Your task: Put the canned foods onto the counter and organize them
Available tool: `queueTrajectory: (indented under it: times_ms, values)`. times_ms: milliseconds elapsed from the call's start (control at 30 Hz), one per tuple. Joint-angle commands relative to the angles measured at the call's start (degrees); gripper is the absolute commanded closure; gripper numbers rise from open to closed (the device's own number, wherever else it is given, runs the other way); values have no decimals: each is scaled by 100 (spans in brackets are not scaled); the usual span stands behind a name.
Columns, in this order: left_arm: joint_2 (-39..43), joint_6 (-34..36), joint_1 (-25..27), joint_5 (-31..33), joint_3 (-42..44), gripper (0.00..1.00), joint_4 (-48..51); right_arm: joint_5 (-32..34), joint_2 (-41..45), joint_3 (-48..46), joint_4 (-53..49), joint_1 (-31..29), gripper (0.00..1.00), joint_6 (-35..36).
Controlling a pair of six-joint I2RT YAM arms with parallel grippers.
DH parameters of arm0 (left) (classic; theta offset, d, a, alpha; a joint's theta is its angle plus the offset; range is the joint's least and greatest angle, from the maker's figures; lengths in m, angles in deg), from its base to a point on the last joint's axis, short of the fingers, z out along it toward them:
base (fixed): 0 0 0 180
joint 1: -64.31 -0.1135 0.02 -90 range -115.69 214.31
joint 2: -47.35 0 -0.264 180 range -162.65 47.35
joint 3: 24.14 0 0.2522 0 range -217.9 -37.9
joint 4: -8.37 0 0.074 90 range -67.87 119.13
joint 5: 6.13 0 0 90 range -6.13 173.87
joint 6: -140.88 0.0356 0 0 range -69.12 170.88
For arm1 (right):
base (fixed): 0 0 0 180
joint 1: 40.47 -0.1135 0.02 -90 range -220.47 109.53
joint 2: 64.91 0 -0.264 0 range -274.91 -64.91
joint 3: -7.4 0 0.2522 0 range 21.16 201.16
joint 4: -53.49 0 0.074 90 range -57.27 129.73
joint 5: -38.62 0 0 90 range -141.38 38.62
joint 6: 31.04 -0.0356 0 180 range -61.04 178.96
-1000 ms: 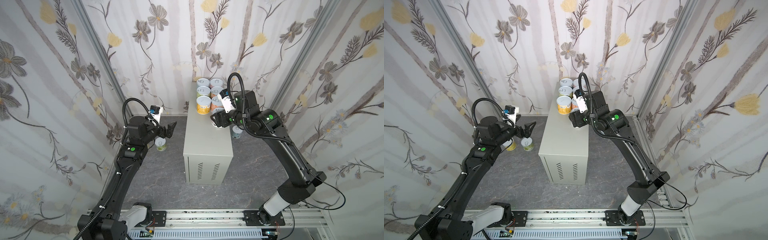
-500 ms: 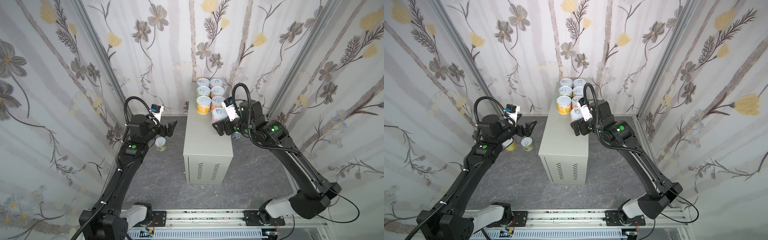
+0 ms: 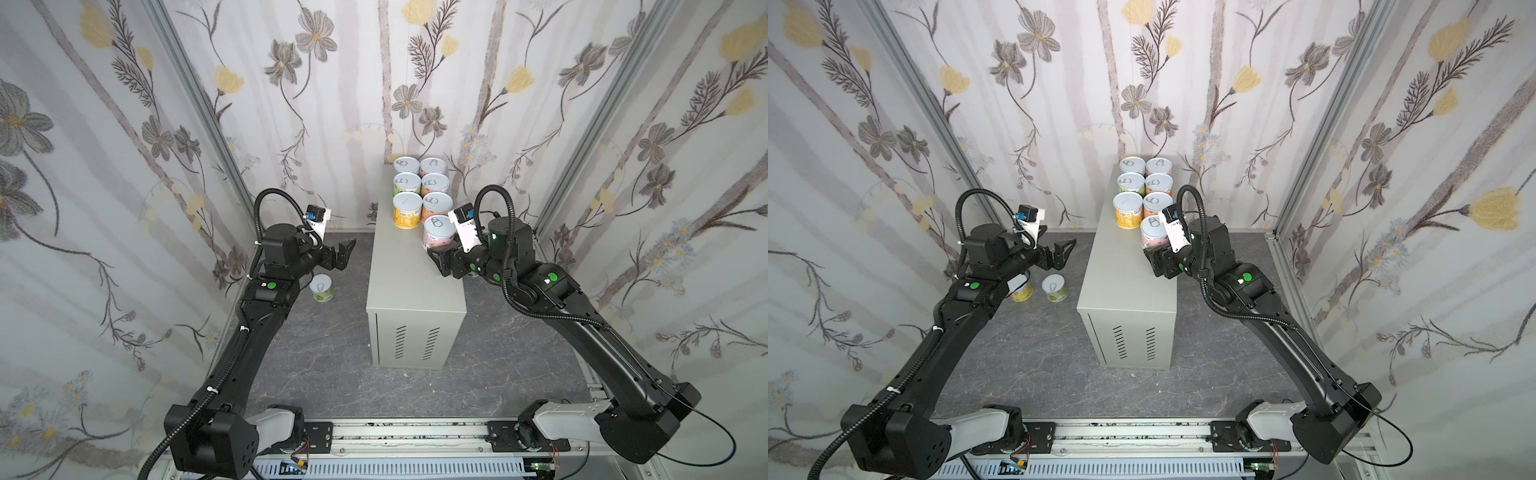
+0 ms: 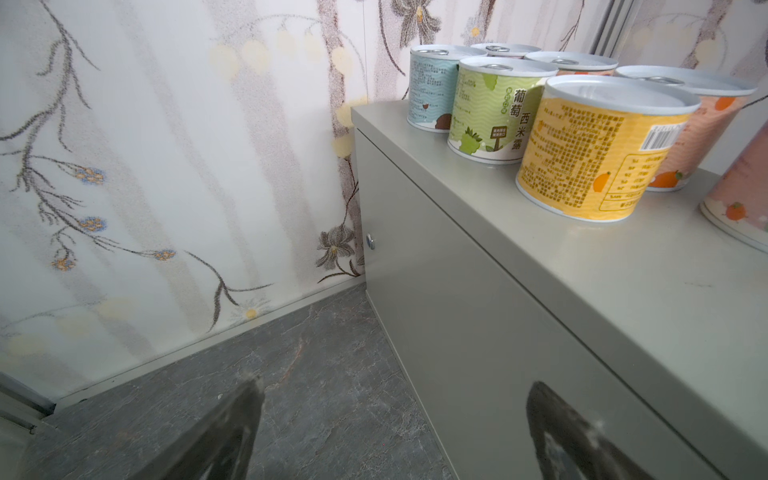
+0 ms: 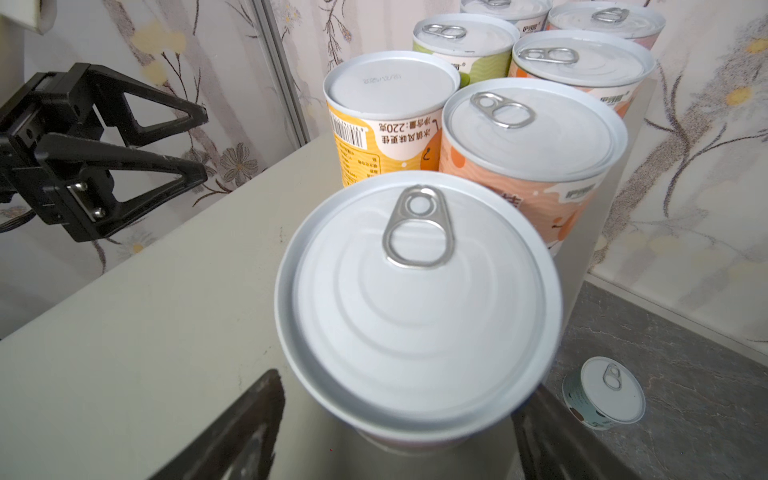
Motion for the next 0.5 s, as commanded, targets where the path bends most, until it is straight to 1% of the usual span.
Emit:
queueTrajectory:
  times_ms: [0,467]
  values:
    - [-31,62,-7,-47,-67,0,-82,4,-46,-16,296,1,18,29]
    - [-67,89,-7,-65,-59,0,-72,235,-171,80,253,34,23,-7]
